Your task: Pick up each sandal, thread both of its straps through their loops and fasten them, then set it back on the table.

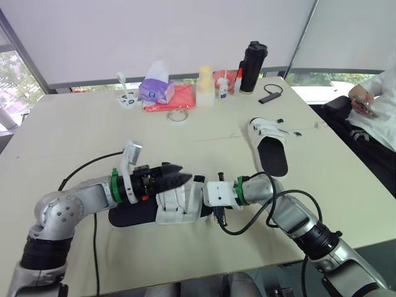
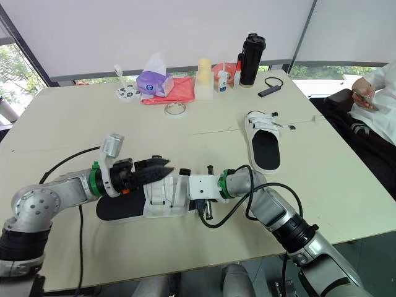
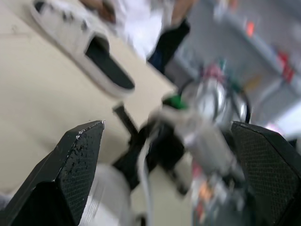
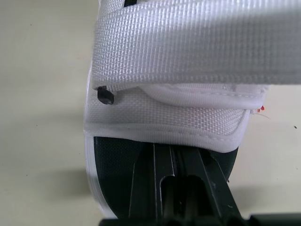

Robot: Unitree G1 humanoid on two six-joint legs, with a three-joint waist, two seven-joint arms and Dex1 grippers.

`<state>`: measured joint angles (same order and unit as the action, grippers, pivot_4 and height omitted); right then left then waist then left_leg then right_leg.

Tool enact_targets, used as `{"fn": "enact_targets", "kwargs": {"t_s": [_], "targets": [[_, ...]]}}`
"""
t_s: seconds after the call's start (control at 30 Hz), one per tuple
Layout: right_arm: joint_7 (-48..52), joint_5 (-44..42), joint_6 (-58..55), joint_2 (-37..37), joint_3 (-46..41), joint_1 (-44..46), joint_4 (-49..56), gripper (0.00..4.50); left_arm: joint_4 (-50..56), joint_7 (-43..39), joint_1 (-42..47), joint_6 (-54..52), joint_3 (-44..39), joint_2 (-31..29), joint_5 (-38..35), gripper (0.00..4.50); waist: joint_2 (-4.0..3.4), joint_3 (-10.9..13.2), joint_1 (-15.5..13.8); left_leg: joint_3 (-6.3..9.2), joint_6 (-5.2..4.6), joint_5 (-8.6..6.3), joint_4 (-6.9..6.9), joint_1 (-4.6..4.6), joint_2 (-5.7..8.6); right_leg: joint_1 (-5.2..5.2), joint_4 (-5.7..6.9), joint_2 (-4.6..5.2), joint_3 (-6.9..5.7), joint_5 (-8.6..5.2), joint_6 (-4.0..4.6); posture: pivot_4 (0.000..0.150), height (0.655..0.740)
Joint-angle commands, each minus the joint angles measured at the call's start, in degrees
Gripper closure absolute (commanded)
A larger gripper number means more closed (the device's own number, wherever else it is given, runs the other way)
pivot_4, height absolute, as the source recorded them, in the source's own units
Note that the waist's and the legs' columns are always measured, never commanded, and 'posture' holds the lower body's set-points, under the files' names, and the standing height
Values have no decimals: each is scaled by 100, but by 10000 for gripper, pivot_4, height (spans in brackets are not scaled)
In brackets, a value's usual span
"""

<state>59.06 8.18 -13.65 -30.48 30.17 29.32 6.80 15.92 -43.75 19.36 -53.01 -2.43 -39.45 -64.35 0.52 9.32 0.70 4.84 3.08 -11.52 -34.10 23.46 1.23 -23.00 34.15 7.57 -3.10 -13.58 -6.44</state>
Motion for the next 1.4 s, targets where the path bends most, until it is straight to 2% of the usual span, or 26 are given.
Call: {"fn": "enact_targets", "kwargs": {"t_s": [0.03,0.4,0.6,0.8,0.9,1.13,1.4], "targets": [[16,291,-216,-115,184,-173,-466,45000,-84,-806,291,791,411,-173,1057,279,1,0,-1,0,0,0,0,2,0,-2,-2,0,0,0,0,1500,7400],[-10,306,-230,-101,183,-177,-454,45000,-1558,-2314,1372,1929,1183,196,2632,279,2,1,-9,-1,-15,9,9,8,-1,-8,5,-1,-1,0,-1,1500,7400],[-27,300,-281,-133,160,-220,-380,45000,-1908,-2858,1651,2028,1323,395,2929,279,3,2,-6,0,-18,11,9,8,-2,11,11,-1,-1,1,-2,1500,7400],[-33,309,-305,-145,140,-266,-336,45000,-2054,-3021,1730,2124,1324,640,3154,279,3,2,-7,1,-19,12,9,7,-1,14,12,-2,-1,1,-3,1500,7400],[-40,309,-304,-140,135,-268,-339,45000,-2072,-3045,1720,2171,1306,739,3240,8218,3,2,-7,2,-20,12,9,6,-1,14,14,-2,-1,1,-4,1500,7400],[-44,314,-296,-131,147,-267,-349,45000,-2045,-3088,1680,2197,1274,883,3327,43168,3,2,-6,3,-21,13,8,6,-1,15,19,-3,-1,4,-9,1500,7400],[-42,311,-271,-135,153,-274,-314,45000,-1789,-2899,1522,1696,957,750,3101,44154,3,2,-4,4,-21,13,8,4,-2,16,21,-4,-1,4,-10,1500,7400]]}}
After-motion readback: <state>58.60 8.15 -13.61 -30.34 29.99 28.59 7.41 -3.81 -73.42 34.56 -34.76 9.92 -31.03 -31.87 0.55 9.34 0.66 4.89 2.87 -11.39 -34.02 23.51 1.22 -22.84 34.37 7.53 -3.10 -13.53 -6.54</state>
